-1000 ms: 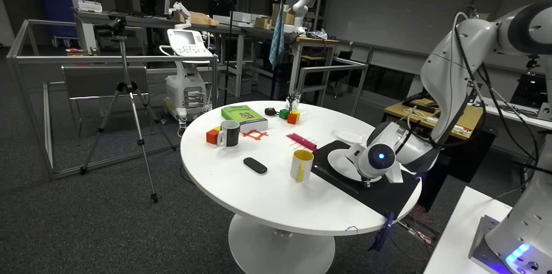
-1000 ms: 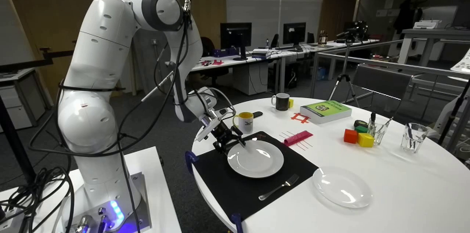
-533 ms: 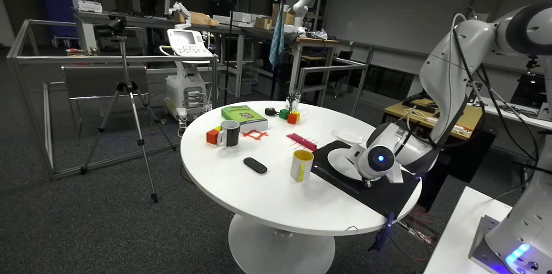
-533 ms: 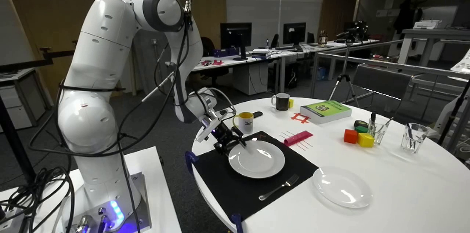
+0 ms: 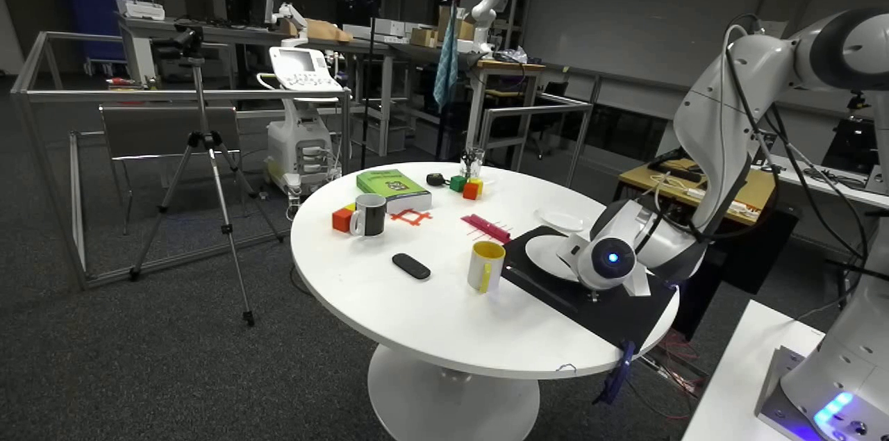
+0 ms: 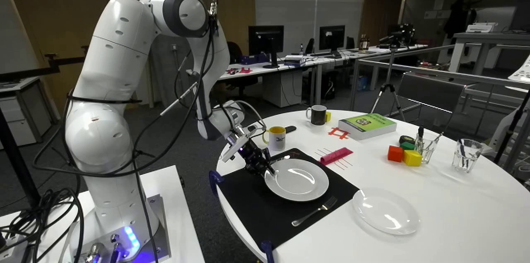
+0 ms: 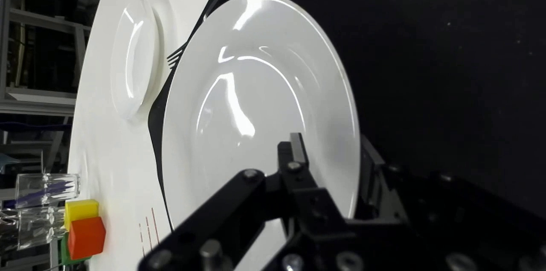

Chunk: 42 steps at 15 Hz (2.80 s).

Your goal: Move the plate on the black placemat onto the plate on the right side of the table

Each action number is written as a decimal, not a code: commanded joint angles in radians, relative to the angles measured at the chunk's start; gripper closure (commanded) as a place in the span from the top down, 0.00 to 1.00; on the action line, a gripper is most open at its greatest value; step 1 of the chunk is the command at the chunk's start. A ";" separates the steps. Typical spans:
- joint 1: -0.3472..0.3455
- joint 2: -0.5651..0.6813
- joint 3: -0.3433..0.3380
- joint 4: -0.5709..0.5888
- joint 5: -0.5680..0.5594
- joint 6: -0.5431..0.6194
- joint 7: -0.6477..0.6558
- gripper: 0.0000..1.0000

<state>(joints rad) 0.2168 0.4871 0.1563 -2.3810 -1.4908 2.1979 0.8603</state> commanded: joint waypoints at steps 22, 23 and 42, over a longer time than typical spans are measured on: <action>0.000 -0.211 0.046 -0.004 0.064 -0.130 -0.209 0.01; 0.001 -0.224 0.046 -0.008 0.063 -0.134 -0.214 0.01; -0.039 -0.474 0.009 -0.091 0.054 -0.175 -0.246 0.01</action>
<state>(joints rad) 0.1988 0.1239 0.1715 -2.4243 -1.4393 2.0492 0.6566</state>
